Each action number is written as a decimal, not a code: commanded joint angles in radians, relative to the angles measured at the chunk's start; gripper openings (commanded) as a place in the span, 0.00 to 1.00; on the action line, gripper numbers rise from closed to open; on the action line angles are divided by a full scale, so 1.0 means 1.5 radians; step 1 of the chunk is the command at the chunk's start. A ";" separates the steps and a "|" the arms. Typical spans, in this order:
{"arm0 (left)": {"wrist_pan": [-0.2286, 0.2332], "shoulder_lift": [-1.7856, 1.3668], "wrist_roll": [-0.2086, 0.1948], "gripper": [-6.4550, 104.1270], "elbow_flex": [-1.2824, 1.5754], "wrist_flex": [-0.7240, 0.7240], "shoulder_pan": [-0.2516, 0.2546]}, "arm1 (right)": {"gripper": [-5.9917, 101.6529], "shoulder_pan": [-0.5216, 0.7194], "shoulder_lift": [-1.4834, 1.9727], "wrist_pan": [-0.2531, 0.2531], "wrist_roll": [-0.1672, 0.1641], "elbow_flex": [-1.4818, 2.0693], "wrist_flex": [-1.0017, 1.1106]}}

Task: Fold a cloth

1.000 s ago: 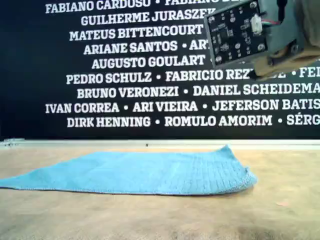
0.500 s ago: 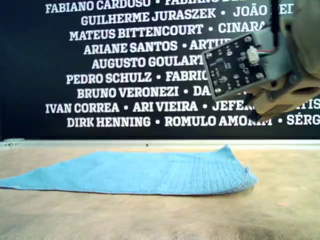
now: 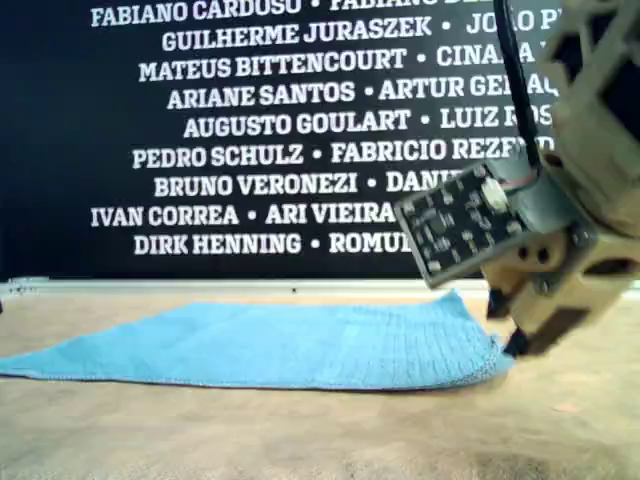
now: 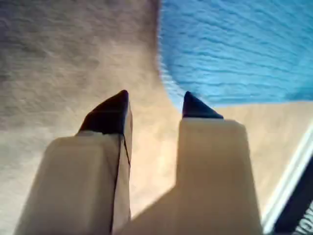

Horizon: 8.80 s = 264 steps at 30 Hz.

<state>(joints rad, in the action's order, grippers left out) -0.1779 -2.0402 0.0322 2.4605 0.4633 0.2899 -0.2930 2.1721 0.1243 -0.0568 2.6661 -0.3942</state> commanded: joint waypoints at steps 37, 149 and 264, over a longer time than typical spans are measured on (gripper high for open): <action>0.003 0.105 0.004 0.72 -0.100 -0.012 0.015 | 0.46 -0.005 -0.205 0.003 -0.004 -0.229 -0.001; 0.003 0.343 0.004 0.06 -0.443 -0.301 -0.053 | 0.05 0.039 -0.571 -0.007 -0.002 -0.626 0.362; -0.001 -0.556 -0.006 0.80 0.123 -0.088 -0.105 | 0.70 0.075 0.312 -0.108 -0.066 -0.320 -0.413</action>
<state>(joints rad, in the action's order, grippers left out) -0.1810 -2.8425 0.0291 2.6584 0.3191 0.1335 -0.1933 2.5648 -0.0337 -0.1534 2.1138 -1.2456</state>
